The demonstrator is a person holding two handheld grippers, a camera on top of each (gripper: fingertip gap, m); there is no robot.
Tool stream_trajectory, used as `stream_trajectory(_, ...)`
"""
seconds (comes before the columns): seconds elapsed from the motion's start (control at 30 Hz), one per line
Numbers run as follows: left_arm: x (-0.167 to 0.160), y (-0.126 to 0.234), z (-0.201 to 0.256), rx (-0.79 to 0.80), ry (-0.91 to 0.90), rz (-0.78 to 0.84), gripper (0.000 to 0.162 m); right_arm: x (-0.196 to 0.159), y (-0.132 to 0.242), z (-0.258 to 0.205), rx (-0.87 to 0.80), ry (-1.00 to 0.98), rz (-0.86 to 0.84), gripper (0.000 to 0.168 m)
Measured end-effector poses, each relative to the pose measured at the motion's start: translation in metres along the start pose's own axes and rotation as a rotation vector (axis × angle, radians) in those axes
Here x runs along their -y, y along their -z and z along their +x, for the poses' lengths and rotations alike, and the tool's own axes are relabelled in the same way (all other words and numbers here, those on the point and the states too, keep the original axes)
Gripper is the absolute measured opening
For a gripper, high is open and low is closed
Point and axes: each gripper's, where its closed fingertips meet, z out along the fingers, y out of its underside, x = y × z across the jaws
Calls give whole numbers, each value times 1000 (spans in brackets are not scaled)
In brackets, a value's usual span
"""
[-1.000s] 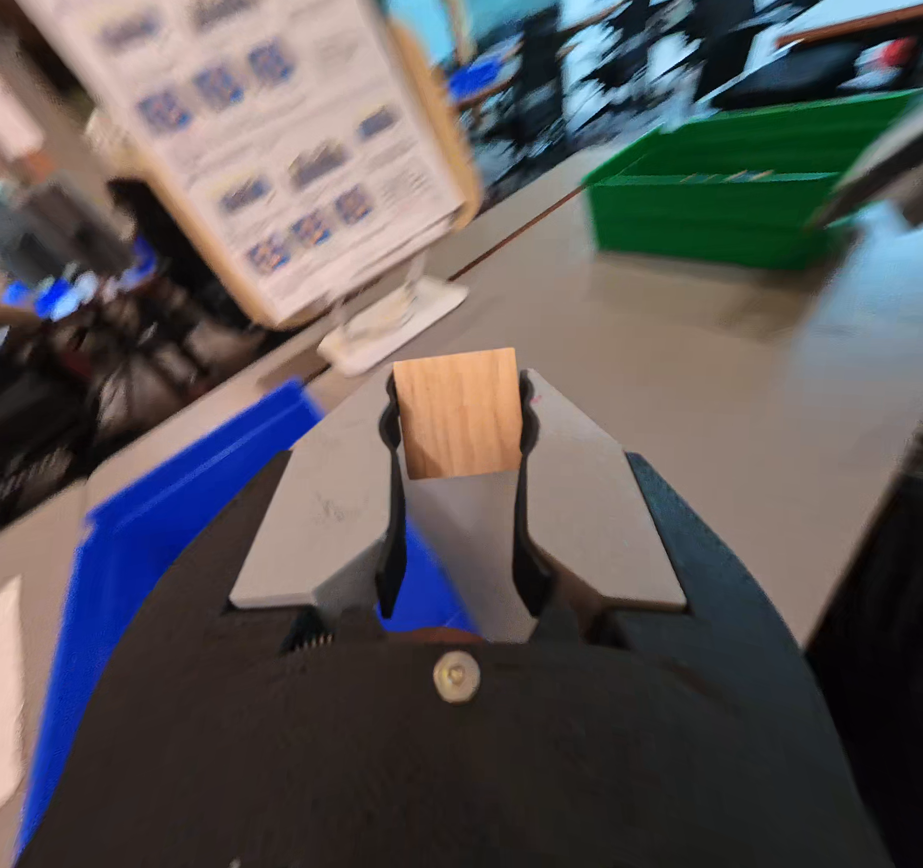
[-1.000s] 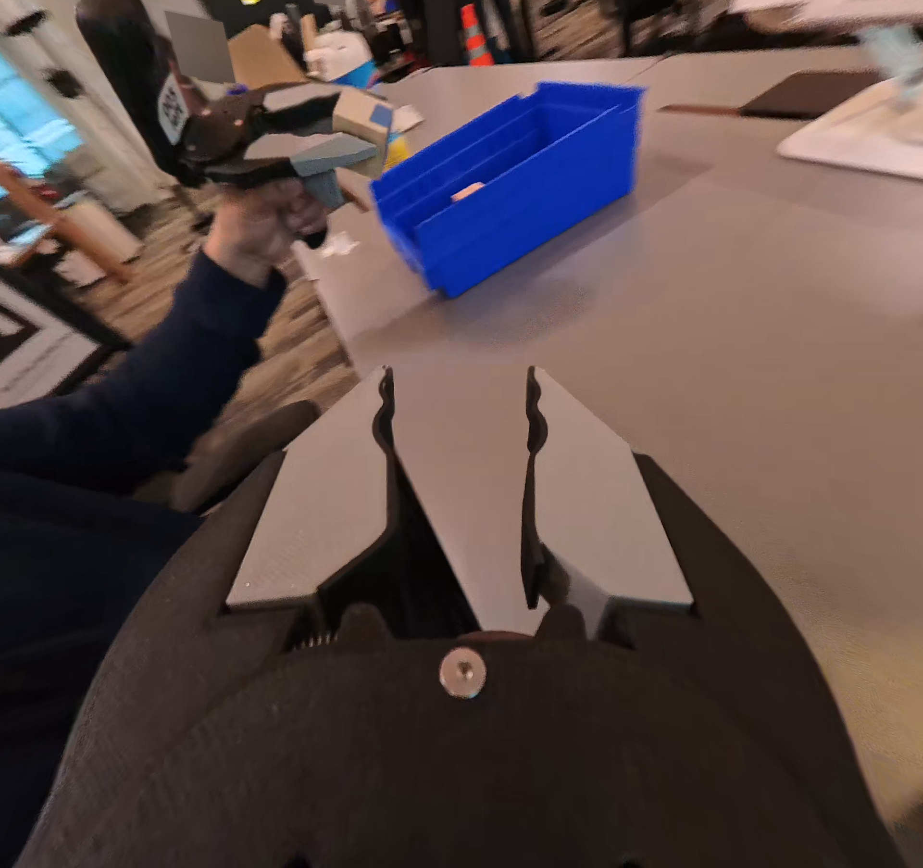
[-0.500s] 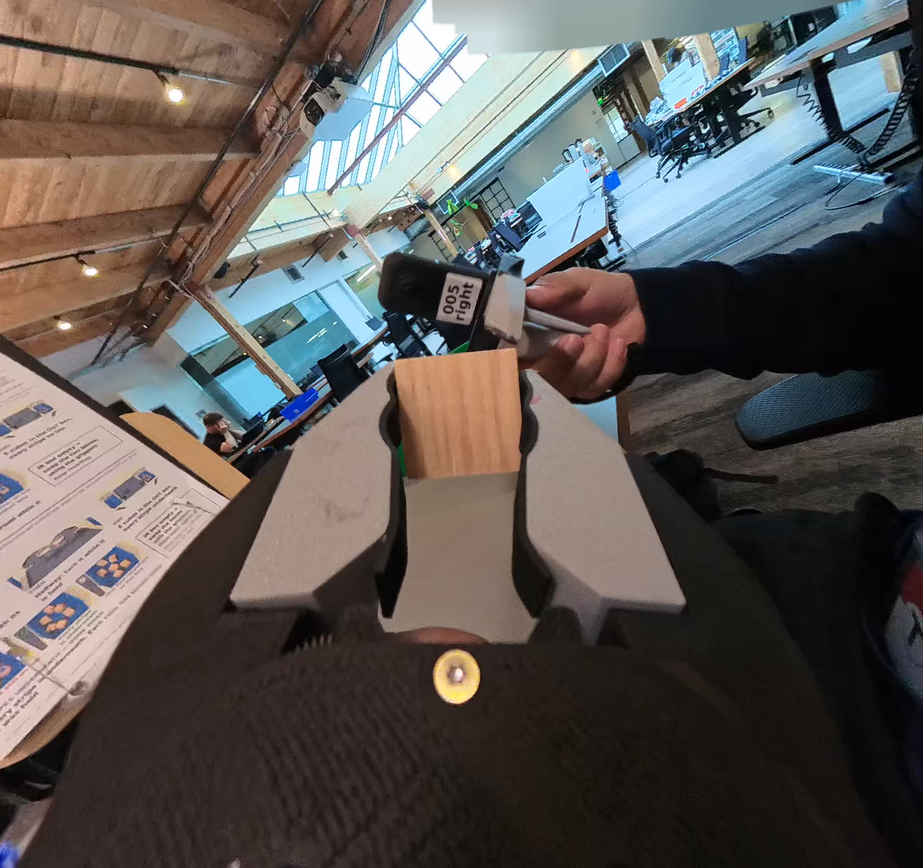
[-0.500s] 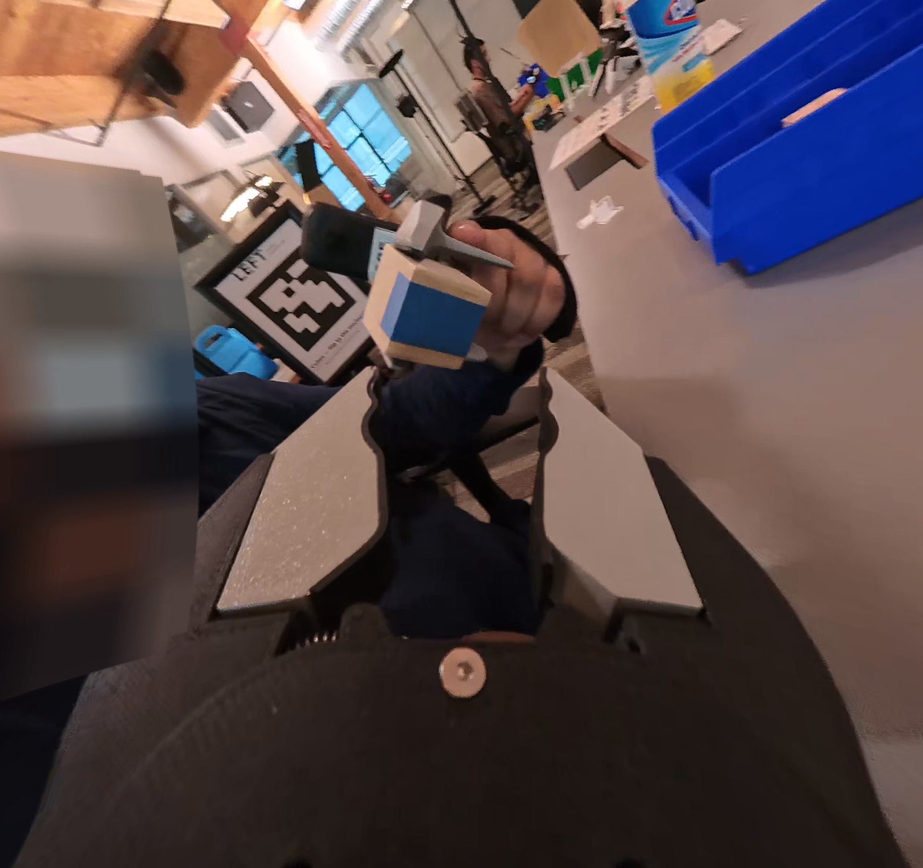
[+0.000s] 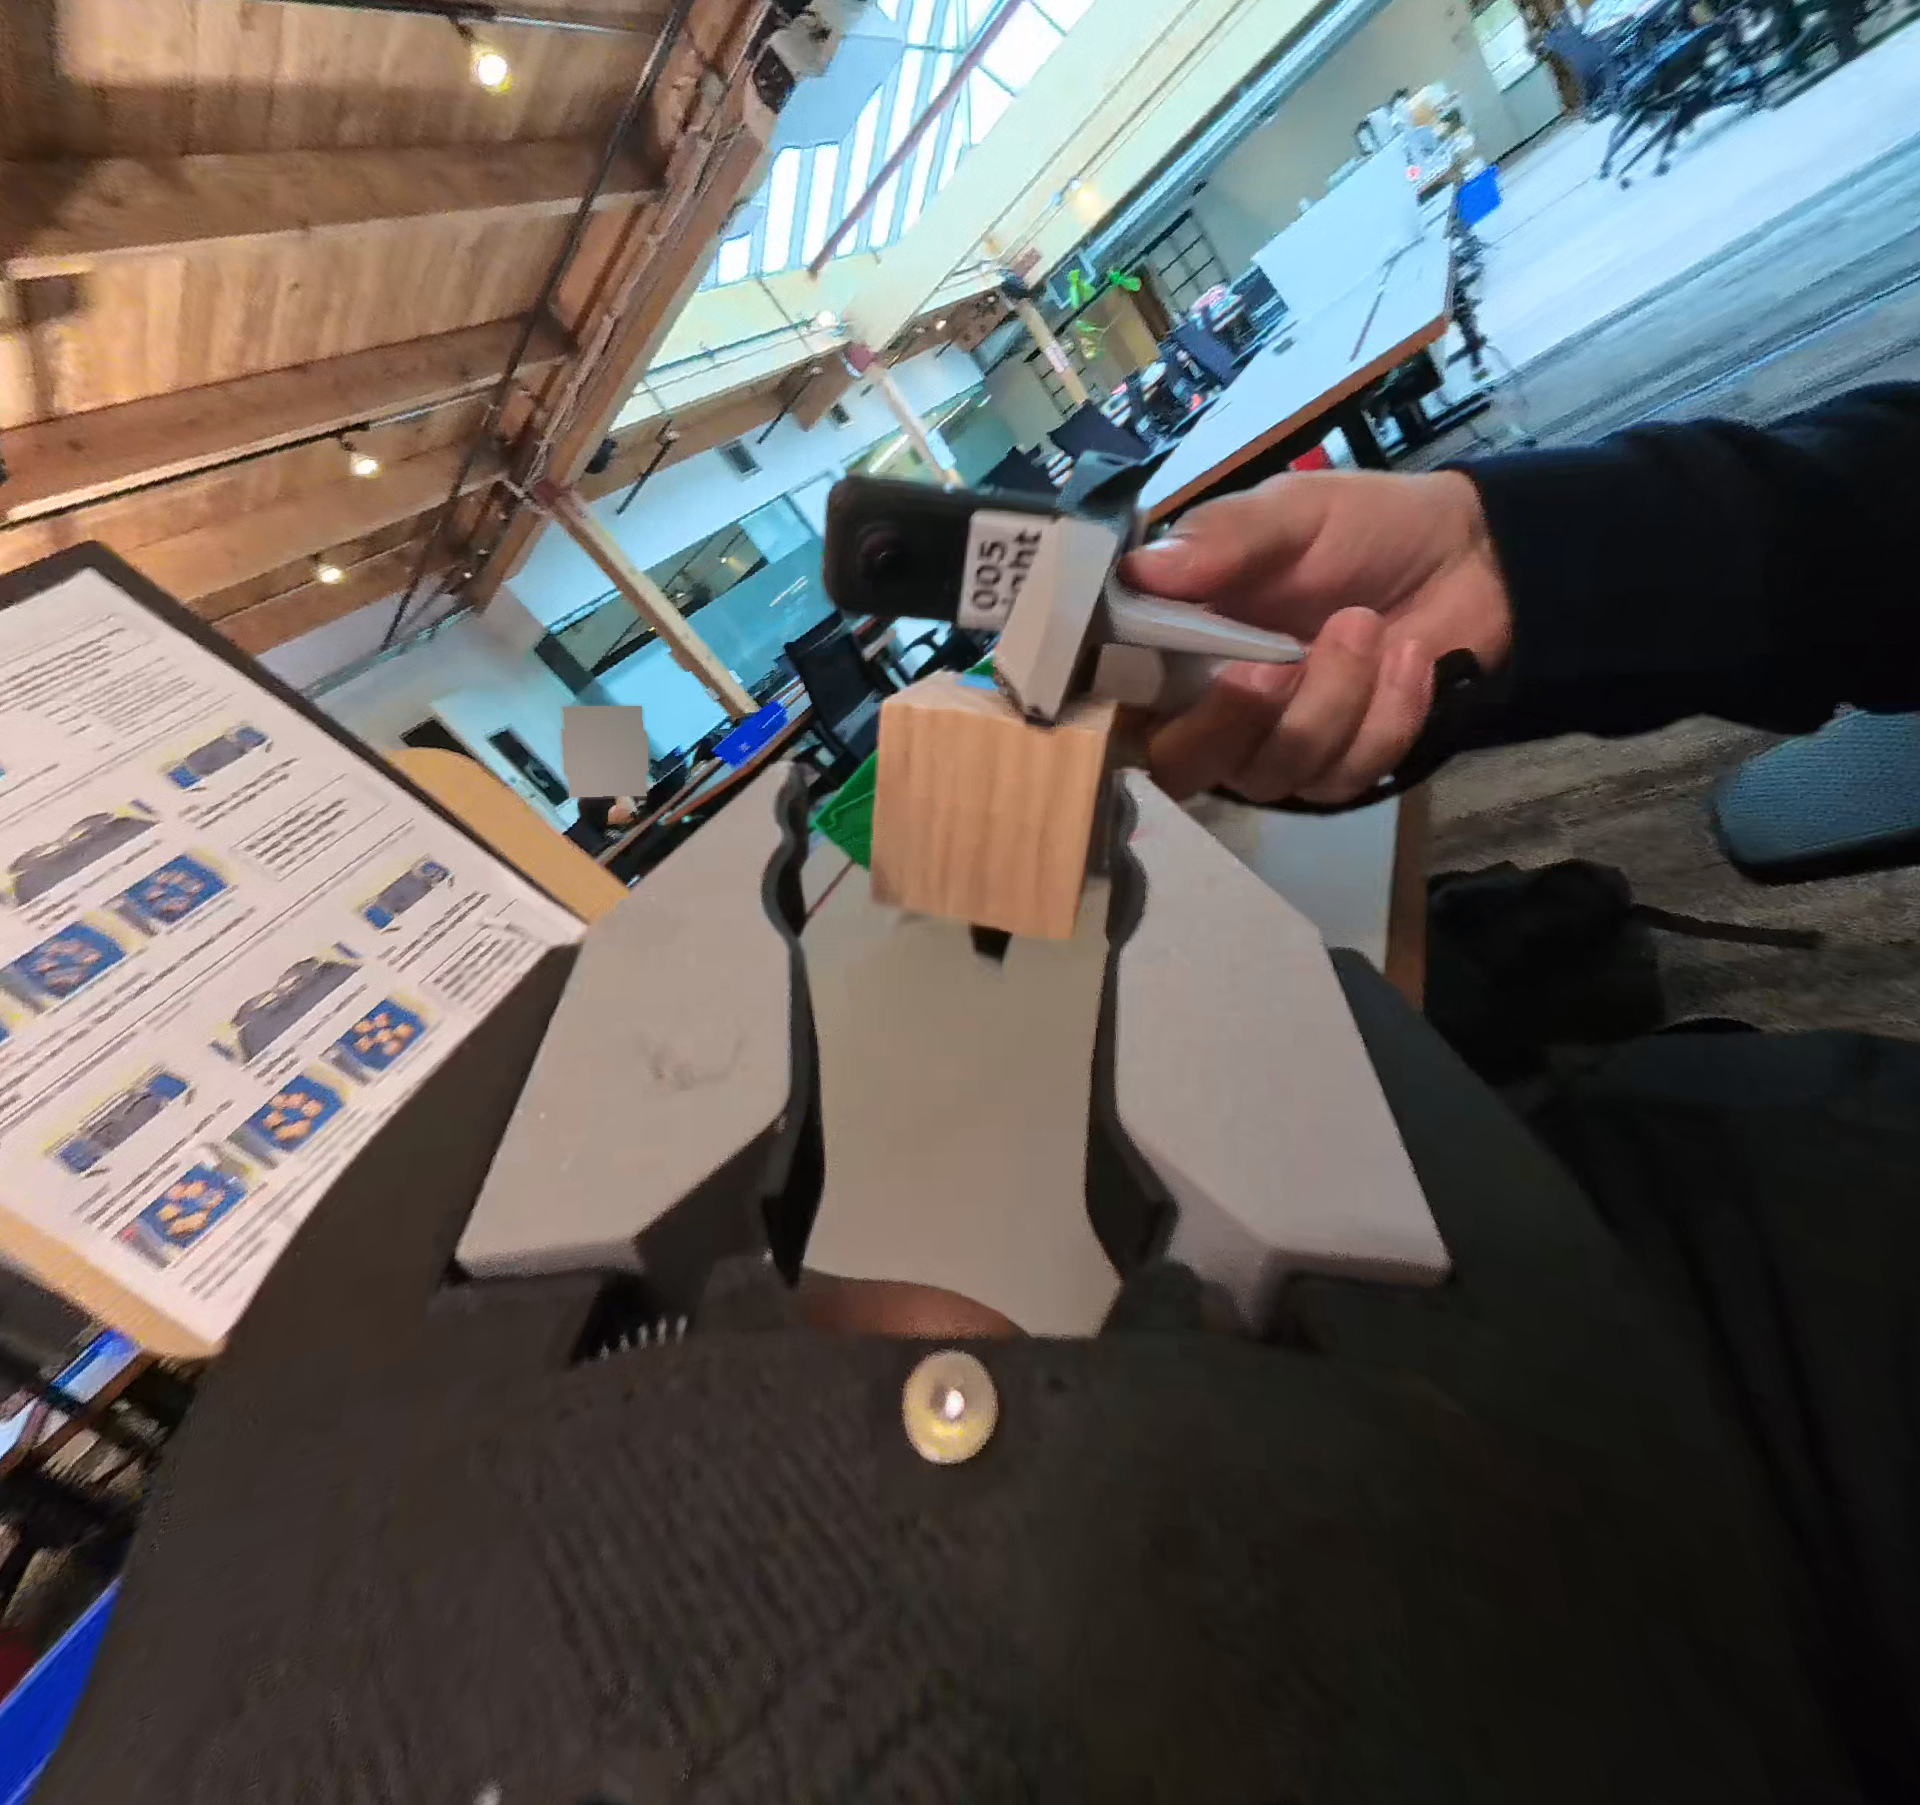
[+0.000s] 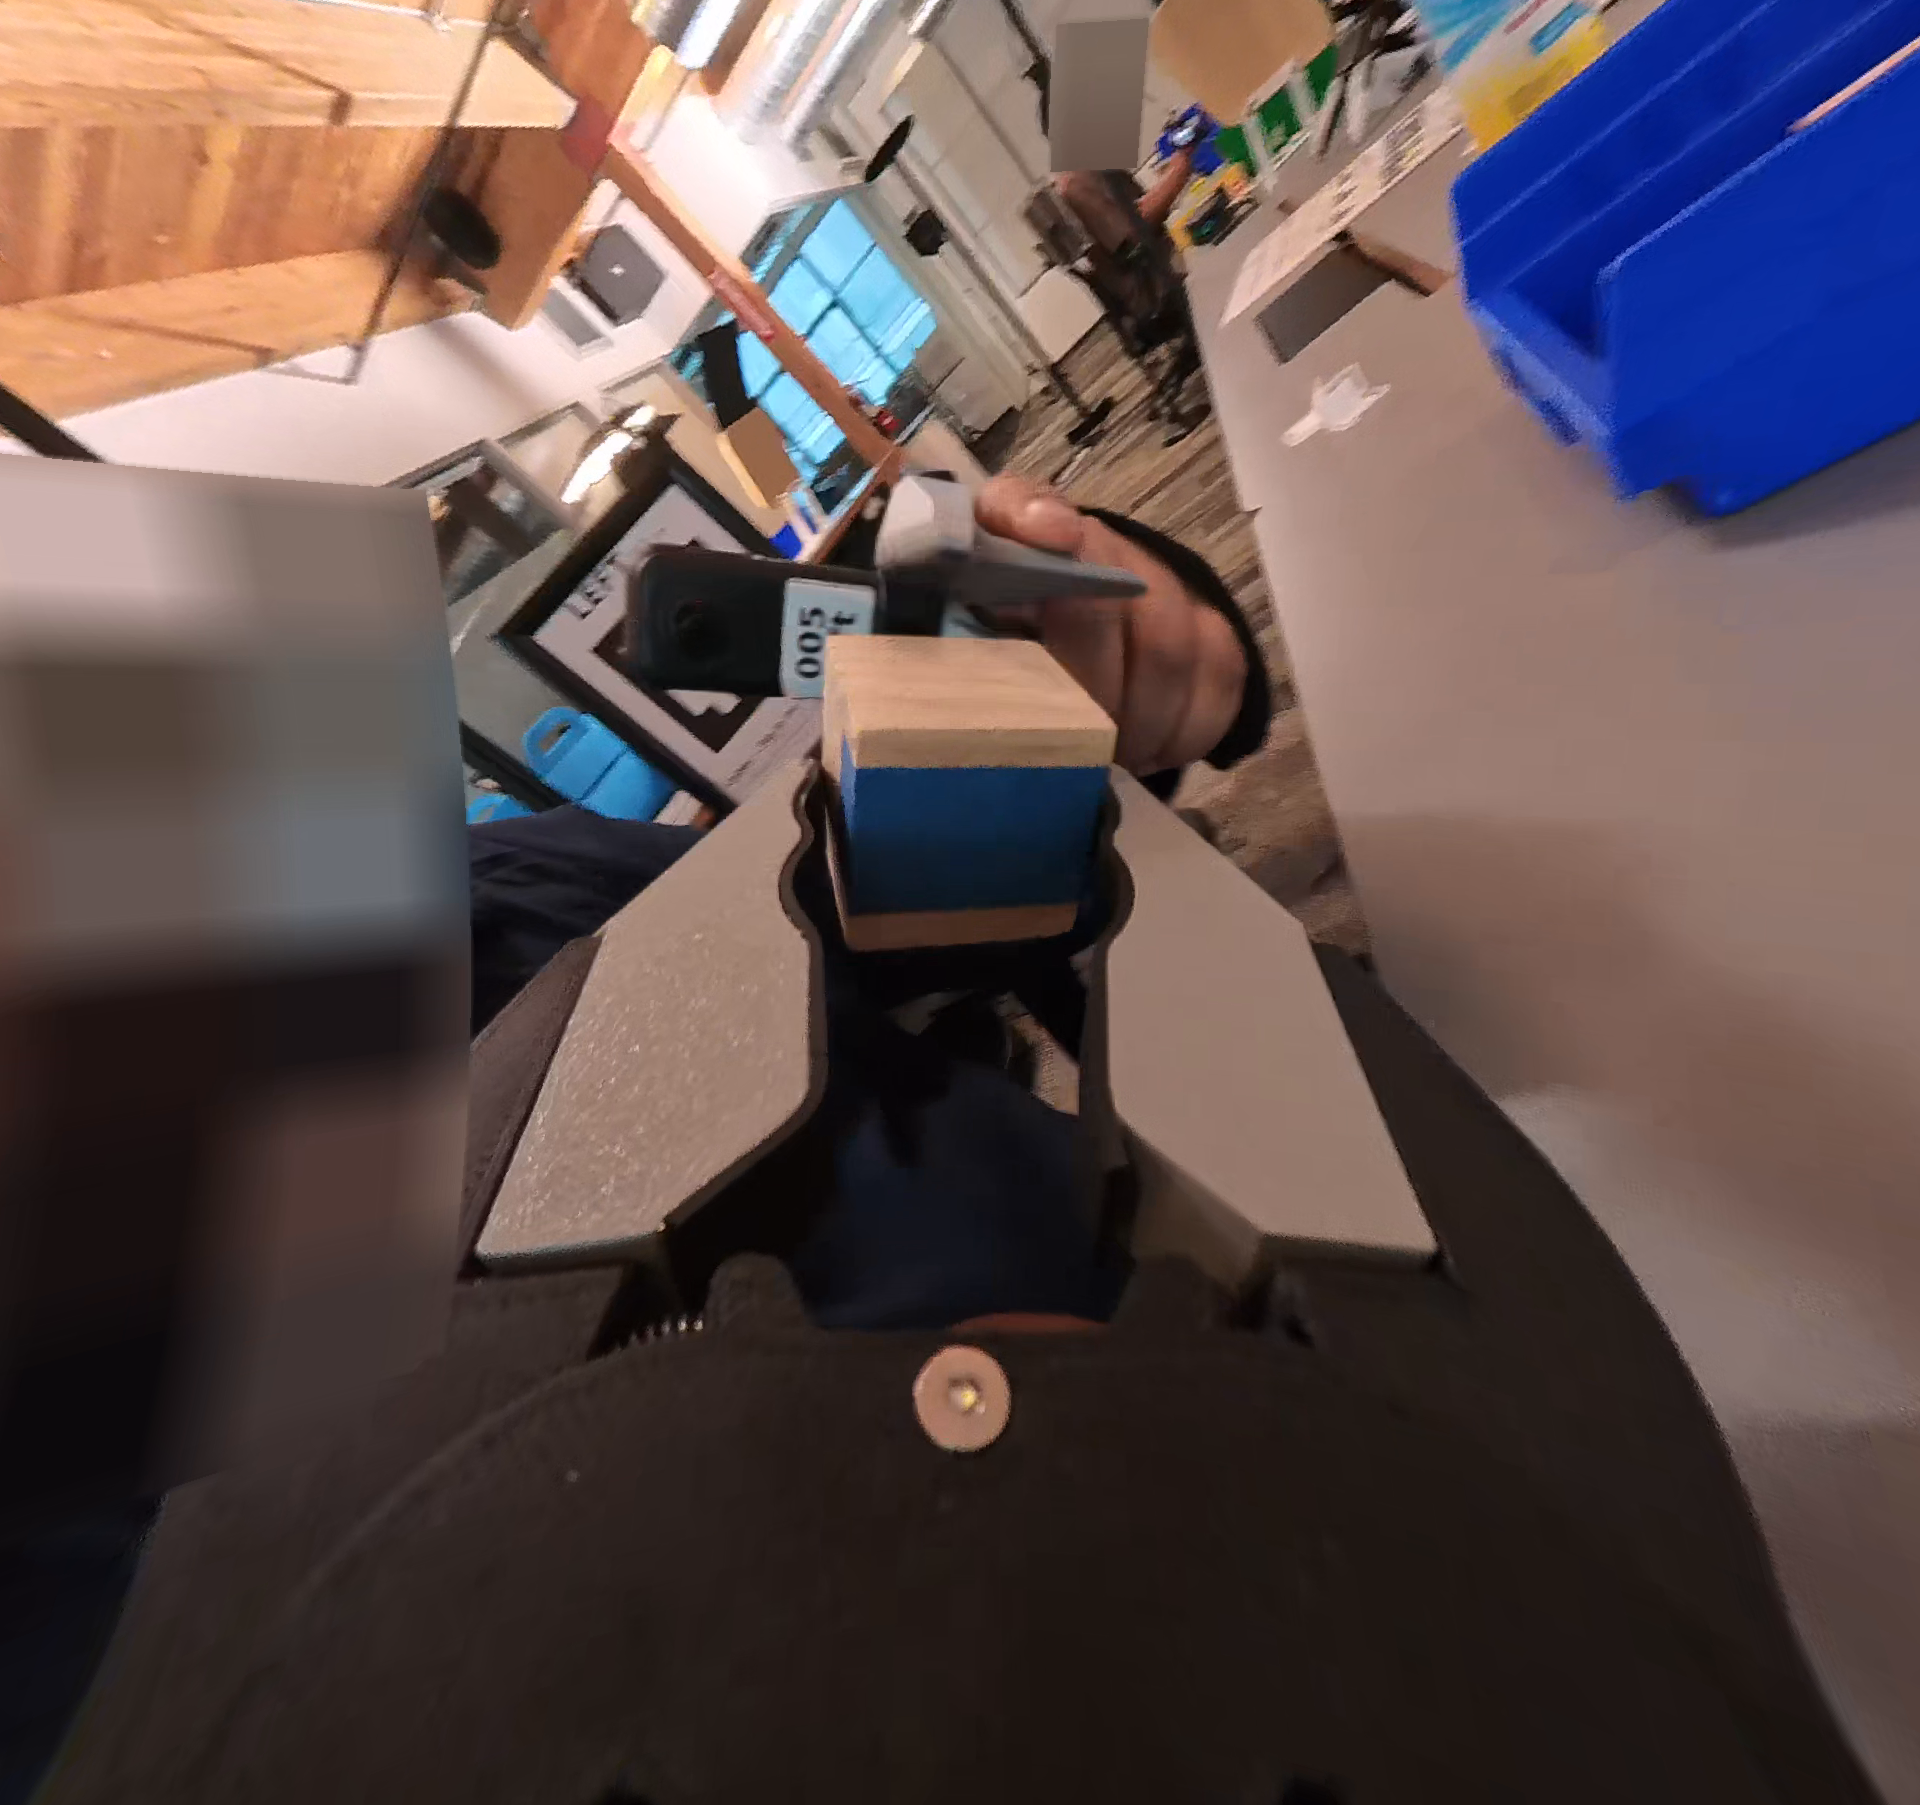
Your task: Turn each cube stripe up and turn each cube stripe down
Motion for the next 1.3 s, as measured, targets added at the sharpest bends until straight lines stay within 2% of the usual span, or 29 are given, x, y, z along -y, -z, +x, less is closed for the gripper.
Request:
stream_trajectory(0.07, -5, 5, -12, 35, 13, -39, 55, 11, 19, 13, -126, 46, 33, 48)
stream_trajectory(0.17, -28, 19, -32, 81, 117, -160, 56, 36, 79, 45, -489, 188, 95, 48)
stream_trajectory(0.27, -54, 36, -34, 80, 260, -241, 49, 64, 169, 71, -880, 279, 168, 48)
stream_trajectory(0.37, -79, 53, -26, 78, 337, -307, 47, 82, 273, 94, -1240, 272, 222, 48)
stream_trajectory(0.47, -103, 68, -14, 77, 336, -383, 47, 87, 349, 122, -1449, 174, 141, 48)
stream_trajectory(0.57, -121, 76, -4, 69, 340, -425, 47, 90, 399, 157, -1572, 55, 15, 48)
stream_trajectory(0.8, -137, 72, 4, 54, 359, -478, 46, 73, 433, 238, -1673, -156, -279, 49)
stream_trajectory(0.93, -139, 76, 3, 59, 355, -487, 46, 48, 442, 268, -1683, -256, -347, 49)
stream_trajectory(0.97, -139, 76, 2, 60, 367, -486, 46, 44, 441, 271, -1671, -272, -346, 45)
stream_trajectory(1.0, -140, 77, 1, 63, 375, -486, 46, 45, 442, 270, -1677, -274, -326, 49)
stream_trajectory(1.07, -140, 78, -1, 71, 382, -486, 46, 58, 439, 260, -1676, -228, -252, 56)
stream_trajectory(1.17, -140, 80, -4, 77, 388, -494, 46, 87, 418, 220, -1642, -102, -112, 57)
stream_trajectory(1.3, -136, 84, -18, 128, 382, -508, 47, 116, 351, 137, -1458, 132, 144, 56)
